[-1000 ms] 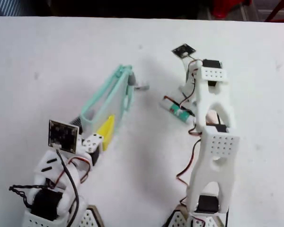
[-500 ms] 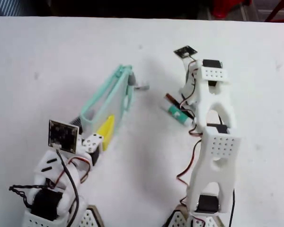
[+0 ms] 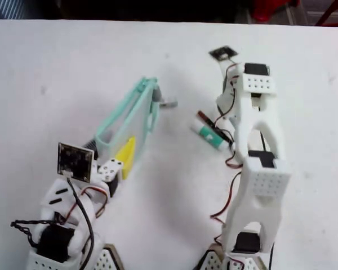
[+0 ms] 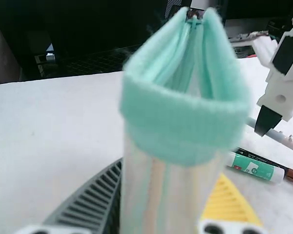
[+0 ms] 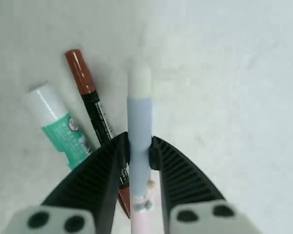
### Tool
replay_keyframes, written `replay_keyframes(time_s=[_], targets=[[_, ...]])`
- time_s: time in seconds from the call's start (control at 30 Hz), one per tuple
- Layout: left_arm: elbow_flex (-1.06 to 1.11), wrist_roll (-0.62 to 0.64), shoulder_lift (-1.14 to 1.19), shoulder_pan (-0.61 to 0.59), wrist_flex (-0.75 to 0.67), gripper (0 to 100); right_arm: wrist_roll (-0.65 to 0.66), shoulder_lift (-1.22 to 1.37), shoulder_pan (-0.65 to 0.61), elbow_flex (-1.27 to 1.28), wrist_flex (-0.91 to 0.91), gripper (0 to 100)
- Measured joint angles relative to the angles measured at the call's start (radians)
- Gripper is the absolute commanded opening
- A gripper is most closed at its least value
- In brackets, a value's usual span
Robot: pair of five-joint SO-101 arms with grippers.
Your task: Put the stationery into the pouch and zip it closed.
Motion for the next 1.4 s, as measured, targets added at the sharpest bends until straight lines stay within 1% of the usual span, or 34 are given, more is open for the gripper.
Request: replay_keyframes(time_s=[0.13,0.23,0.4,0.53,0.67,0.73,1.03,1.17,1.27,1.4], targets=[[0.000,0.000,0.000,-0.008,0.000,20,-0.066,-0.112,-0.020,0.000,0.044,1.7],[0.000,0.000,0.000,-0.044,0.000,20,-0.097,-0.203,-0.058,0.000,0.089,1.7],[0.000,0.000,0.000,-0.061,0.000,20,-0.150,-0.407,-0.166,0.000,0.173,1.7],[0.000,0.000,0.000,-0.061,0.000,20,-0.181,-0.601,-0.269,0.000,0.190,1.7],[0.000,0.000,0.000,-0.061,0.000,21,-0.184,-0.760,-0.373,0.000,0.183,1.7],[0.000,0.000,0.000,-0.061,0.000,23,-0.184,-0.824,-0.414,0.000,0.175,1.7],[0.000,0.000,0.000,-0.061,0.000,24,-0.184,-1.076,-0.496,0.000,0.064,1.7],[0.000,0.000,0.000,-0.057,0.000,24,-0.184,-1.171,-0.569,0.000,0.026,1.7],[0.000,0.000,0.000,-0.032,0.000,24,-0.221,-1.231,-0.640,0.002,0.026,1.7],[0.000,0.000,0.000,-0.025,0.000,24,-0.278,-1.290,-0.649,0.038,0.006,1.7]])
